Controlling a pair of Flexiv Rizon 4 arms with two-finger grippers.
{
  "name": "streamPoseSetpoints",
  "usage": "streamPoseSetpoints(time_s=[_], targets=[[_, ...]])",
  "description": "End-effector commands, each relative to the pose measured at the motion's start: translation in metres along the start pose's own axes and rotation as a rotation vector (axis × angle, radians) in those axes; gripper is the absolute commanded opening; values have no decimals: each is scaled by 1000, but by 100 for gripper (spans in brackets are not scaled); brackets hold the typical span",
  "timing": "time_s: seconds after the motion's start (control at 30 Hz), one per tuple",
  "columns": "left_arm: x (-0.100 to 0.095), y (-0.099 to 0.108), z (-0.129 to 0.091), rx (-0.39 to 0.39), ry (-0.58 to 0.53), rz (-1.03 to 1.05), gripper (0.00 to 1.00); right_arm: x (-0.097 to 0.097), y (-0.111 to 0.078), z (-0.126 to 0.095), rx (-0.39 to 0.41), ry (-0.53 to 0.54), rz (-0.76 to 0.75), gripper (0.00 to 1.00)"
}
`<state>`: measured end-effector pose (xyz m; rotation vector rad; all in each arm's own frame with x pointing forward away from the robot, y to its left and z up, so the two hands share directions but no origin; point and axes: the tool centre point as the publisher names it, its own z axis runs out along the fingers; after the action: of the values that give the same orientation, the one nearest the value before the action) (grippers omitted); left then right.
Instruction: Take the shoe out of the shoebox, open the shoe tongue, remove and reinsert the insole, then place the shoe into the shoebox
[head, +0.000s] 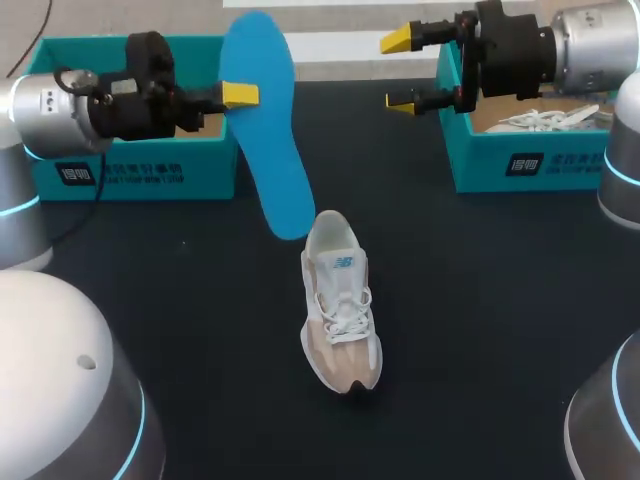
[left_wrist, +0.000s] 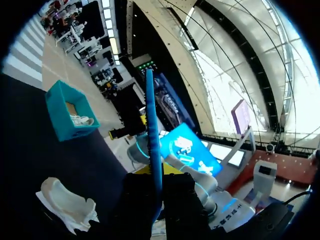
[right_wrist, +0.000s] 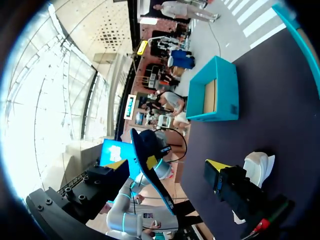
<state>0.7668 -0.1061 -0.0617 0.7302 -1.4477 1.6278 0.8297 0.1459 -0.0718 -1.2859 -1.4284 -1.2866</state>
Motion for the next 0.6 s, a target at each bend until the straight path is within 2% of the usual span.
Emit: streamPoseSetpoints(time_s=[0.03, 0.07, 0.13, 0.57, 0.6], targets=[[-2, 5, -2, -110, -75, -414, 0, 0, -1, 1, -2, -2, 1, 100], [-1, 5, -2, -106, -81, -424, 0, 0, -1, 1, -2, -2, 1, 100], [-2, 6, -5, -118, -175, -405, 0, 0, -1, 1, -2, -2, 1, 100], [-2, 6, -5, -118, -175, -405, 0, 0, -1, 1, -2, -2, 1, 100], [-5, 6, -6, -88, -174, -392, 0, 0, -1, 1, -2, -2, 1, 100]])
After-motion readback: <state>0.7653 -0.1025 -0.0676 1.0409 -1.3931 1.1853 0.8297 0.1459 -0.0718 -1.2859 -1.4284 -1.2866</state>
